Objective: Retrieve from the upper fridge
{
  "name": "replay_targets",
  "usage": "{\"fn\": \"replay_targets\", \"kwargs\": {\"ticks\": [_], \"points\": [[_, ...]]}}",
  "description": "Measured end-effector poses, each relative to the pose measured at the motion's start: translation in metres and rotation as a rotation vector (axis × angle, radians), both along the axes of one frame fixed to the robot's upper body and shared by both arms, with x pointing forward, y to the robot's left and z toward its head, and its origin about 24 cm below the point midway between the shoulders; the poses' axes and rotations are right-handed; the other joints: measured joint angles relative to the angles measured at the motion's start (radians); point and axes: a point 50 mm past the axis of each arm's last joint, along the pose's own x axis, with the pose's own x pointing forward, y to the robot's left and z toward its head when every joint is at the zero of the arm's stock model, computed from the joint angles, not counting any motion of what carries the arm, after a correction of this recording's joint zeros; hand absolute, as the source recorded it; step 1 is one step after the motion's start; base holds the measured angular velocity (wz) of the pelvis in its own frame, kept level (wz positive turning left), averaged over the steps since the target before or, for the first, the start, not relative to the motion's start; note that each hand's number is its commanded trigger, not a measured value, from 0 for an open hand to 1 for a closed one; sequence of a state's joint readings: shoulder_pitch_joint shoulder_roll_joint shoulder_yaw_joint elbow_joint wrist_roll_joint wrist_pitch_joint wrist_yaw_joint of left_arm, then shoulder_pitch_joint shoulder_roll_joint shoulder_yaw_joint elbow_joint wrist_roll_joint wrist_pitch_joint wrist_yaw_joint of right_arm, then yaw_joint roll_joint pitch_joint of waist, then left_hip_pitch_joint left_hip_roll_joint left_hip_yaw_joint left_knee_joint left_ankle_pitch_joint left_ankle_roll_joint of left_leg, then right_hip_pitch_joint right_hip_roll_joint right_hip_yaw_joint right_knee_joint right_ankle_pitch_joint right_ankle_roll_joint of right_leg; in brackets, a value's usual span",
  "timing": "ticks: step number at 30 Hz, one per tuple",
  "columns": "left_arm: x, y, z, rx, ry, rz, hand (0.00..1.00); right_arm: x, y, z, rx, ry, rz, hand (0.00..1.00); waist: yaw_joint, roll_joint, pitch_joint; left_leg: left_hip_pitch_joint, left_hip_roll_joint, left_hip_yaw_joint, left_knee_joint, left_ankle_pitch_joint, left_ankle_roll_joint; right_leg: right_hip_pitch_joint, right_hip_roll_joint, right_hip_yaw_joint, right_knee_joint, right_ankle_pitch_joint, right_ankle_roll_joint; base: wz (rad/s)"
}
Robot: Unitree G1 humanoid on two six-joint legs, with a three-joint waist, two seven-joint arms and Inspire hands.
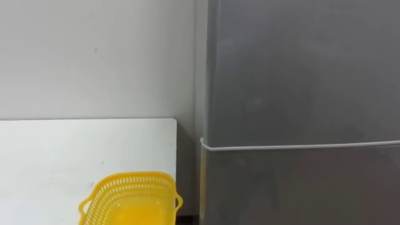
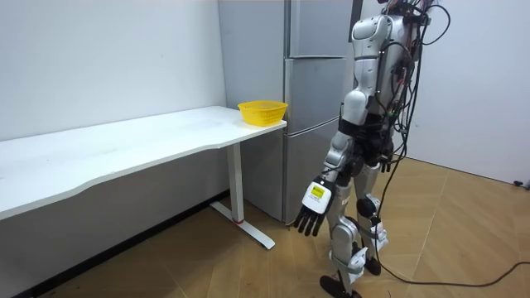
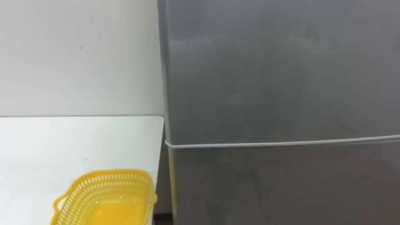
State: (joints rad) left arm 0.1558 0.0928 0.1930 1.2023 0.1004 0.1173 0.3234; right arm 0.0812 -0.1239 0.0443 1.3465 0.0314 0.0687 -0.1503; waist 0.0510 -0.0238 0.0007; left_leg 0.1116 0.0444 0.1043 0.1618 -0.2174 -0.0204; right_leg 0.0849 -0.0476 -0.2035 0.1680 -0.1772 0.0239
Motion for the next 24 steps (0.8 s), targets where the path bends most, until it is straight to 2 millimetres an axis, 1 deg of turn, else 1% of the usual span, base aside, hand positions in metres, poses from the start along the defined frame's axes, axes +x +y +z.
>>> {"fn": "replay_targets", "kwargs": {"ticks": [5,8,11,13,15,17,18,19,20,22,23,24], "points": [[0.001,0.004,0.002,0.056,-0.063,0.131,0.00,0.002,0.000,0.000,0.000,-0.016,0.002,0.00,0.000,-0.001,0.0001,0.001,0.000,0.000,-0.004,0.000,0.000,0.000,0.000,-0.004,0.001,0.000,0.000,0.00],[-0.003,0.008,0.004,0.081,-0.091,0.259,0.00,0.001,-0.001,0.000,-0.001,-0.024,-0.017,0.00,0.001,0.000,-0.0002,0.002,0.000,-0.001,-0.006,0.000,0.000,0.002,0.000,0.000,0.000,0.000,0.000,0.00],[0.000,0.016,0.008,0.152,-0.140,0.373,0.00,0.001,-0.002,0.001,-0.002,-0.029,-0.046,0.00,0.005,0.005,-0.0008,0.006,-0.001,-0.002,-0.010,0.000,0.000,0.002,0.000,0.001,0.000,0.000,0.001,0.00],[0.006,0.022,0.012,0.206,-0.177,0.433,0.00,0.001,-0.003,0.001,-0.006,-0.030,-0.046,0.00,0.009,0.009,-0.0007,0.009,-0.002,-0.005,-0.010,0.000,0.000,0.004,0.000,0.003,0.001,0.002,0.001,0.00],[0.012,0.028,0.015,0.245,-0.200,0.453,0.00,0.003,-0.005,0.001,-0.009,-0.036,-0.039,0.00,0.011,0.013,-0.0003,0.010,-0.002,-0.001,-0.010,0.000,0.000,0.005,0.000,0.004,0.001,0.003,0.001,0.00],[0.019,0.036,0.020,0.296,-0.242,0.460,0.00,0.006,-0.006,0.002,-0.013,-0.055,-0.026,0.00,0.005,0.019,0.0000,0.007,-0.002,-0.001,-0.010,0.000,0.000,0.003,0.000,0.002,0.001,0.003,0.001,0.02],[0.029,0.041,0.026,0.340,-0.294,0.465,0.00,0.009,-0.007,0.002,-0.015,-0.069,-0.023,0.00,0.000,0.023,0.0014,0.002,-0.002,-0.004,-0.010,0.000,0.000,0.000,0.000,-0.001,0.002,0.005,0.001,0.08],[0.045,0.047,0.035,0.386,-0.371,0.472,0.00,0.009,-0.008,0.003,-0.015,-0.072,-0.022,0.00,0.001,0.026,0.0028,0.002,-0.002,-0.011,-0.011,0.000,0.000,0.001,0.000,-0.002,0.002,0.005,0.001,0.09],[0.054,0.049,0.041,0.408,-0.420,0.472,0.00,0.010,-0.009,0.003,-0.012,-0.073,-0.020,0.00,0.004,0.027,0.0029,0.002,-0.002,-0.012,-0.011,0.000,0.000,0.001,0.000,-0.004,0.002,0.005,0.001,0.07],[0.084,0.059,0.060,0.488,-0.584,0.485,0.00,0.014,-0.014,0.005,-0.008,-0.085,-0.013,0.00,0.004,0.040,-0.0016,0.003,-0.002,-0.014,-0.009,0.000,0.000,0.004,0.000,-0.004,0.003,0.006,0.001,0.00],[0.091,0.061,0.066,0.507,-0.620,0.495,0.00,0.016,-0.015,0.005,-0.008,-0.091,-0.013,0.00,0.002,0.042,-0.0018,0.002,-0.003,-0.014,-0.009,0.000,0.000,0.003,0.000,-0.004,0.003,0.006,0.001,0.00],[0.103,0.064,0.078,0.542,-0.697,0.510,0.00,0.018,-0.016,0.005,-0.011,-0.104,-0.012,0.00,-0.002,0.046,-0.0017,0.002,-0.003,-0.014,-0.009,0.000,0.000,0.002,0.000,-0.003,0.003,0.006,0.001,-0.04]]}}
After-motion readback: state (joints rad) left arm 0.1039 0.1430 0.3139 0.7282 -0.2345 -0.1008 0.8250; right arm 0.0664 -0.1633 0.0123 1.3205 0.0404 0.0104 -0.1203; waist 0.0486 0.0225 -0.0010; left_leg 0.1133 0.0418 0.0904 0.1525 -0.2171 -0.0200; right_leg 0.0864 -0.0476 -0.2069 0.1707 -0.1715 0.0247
